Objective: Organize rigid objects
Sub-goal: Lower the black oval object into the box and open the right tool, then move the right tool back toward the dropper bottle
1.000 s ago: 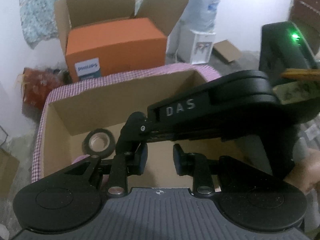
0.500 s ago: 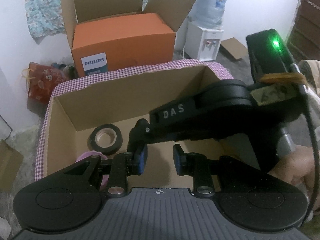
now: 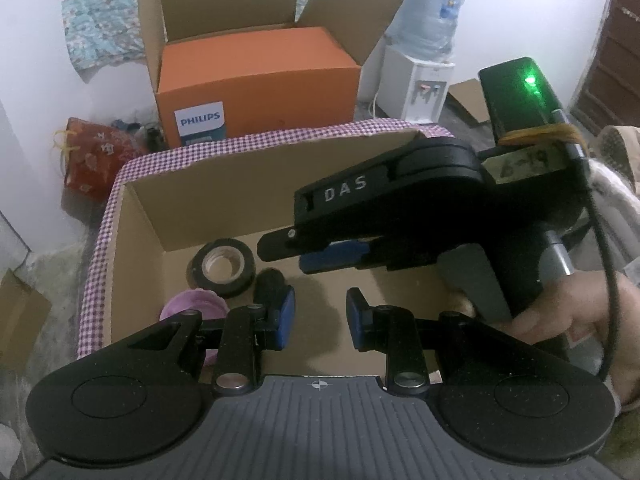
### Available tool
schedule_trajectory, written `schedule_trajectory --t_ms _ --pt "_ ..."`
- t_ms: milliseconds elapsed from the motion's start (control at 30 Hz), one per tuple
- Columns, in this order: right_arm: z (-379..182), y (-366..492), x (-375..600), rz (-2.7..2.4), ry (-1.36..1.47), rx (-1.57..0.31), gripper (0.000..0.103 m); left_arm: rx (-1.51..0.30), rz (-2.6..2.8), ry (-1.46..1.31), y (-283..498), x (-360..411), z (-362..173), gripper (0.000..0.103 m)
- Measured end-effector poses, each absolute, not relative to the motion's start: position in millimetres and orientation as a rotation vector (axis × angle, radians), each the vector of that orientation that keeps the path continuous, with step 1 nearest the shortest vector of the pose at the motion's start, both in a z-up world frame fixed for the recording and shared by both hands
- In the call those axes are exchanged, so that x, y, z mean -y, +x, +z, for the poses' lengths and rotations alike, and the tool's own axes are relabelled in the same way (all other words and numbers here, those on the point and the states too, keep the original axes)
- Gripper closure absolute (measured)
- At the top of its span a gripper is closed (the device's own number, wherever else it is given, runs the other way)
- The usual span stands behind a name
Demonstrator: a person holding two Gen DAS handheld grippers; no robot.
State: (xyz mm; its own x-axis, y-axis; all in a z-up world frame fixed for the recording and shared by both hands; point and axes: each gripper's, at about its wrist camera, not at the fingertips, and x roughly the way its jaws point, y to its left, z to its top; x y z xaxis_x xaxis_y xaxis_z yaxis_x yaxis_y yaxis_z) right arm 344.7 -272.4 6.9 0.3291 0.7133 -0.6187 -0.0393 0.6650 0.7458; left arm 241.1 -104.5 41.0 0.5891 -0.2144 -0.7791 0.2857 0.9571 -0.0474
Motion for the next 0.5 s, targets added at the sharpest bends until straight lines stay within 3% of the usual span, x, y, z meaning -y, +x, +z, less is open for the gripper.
schedule_trajectory --t_ms 500 --pt "74.7 254.2 319.0 0.614 0.721 -0.908 0.058 -0.796 -0.35 0.123 184.5 111.0 66.5 0.075"
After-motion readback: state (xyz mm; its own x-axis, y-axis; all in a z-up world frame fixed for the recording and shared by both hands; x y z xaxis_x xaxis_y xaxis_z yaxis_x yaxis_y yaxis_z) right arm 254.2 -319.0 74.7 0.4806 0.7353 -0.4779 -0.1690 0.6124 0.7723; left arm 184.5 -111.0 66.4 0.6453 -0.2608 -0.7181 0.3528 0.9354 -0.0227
